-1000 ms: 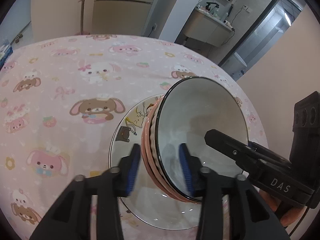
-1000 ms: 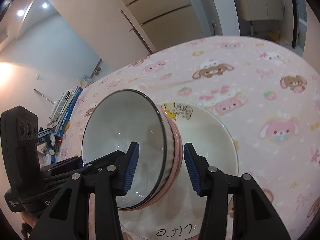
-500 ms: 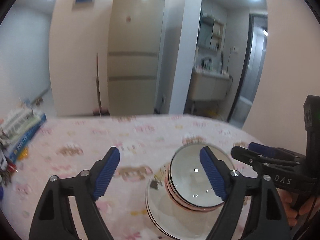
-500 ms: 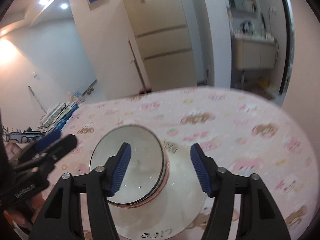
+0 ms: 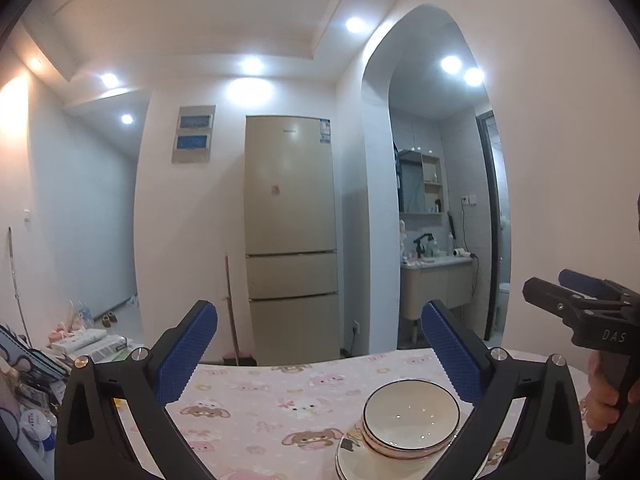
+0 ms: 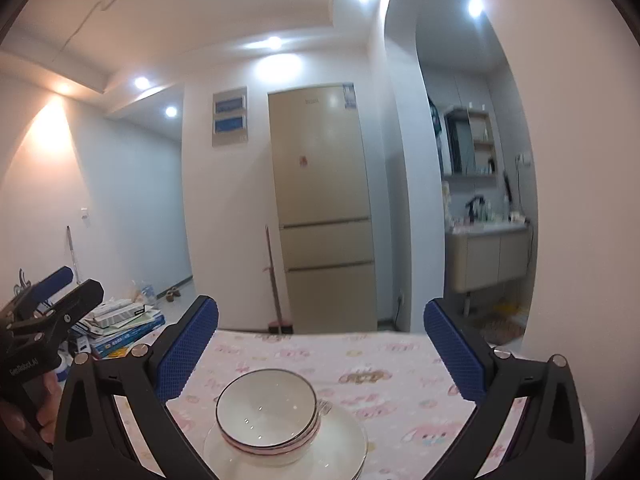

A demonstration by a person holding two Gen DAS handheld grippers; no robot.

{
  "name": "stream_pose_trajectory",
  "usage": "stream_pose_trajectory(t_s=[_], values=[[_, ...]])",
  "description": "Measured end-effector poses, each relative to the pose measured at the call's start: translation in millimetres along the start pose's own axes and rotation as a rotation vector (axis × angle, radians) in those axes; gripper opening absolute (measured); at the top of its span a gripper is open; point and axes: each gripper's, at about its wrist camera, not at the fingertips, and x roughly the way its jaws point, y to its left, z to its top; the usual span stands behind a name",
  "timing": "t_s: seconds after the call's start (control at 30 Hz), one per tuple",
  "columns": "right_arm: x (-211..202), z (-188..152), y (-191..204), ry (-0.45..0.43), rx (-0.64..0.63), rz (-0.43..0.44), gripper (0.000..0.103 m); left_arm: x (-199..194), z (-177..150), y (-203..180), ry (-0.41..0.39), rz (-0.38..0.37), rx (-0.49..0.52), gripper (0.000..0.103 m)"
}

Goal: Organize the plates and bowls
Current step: 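Open both grippers and pull them back from the bowl stack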

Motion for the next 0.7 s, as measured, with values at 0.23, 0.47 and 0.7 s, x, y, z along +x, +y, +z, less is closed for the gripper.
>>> stream_pose_trajectory(t_s=[0.23,0.47,0.7], values=[[-4.9,-26.2,20.4,-0.058,-0.088,-0.072,0.103,-4.6,-29.8,8.0,-0.019,-0.011,-0.034,0.103],[24.5,-70.1,5.4,0.037,0.051,-0.039,0.103,5.6,-74.9,14.6,0.017,0.001,-0.016,0.103],[31.6,-95.3,-7.6,0.062,0.093,-0.039,0.103,19.6,-108.1,21.8,0.121,-0.005,-0.045,0.103]])
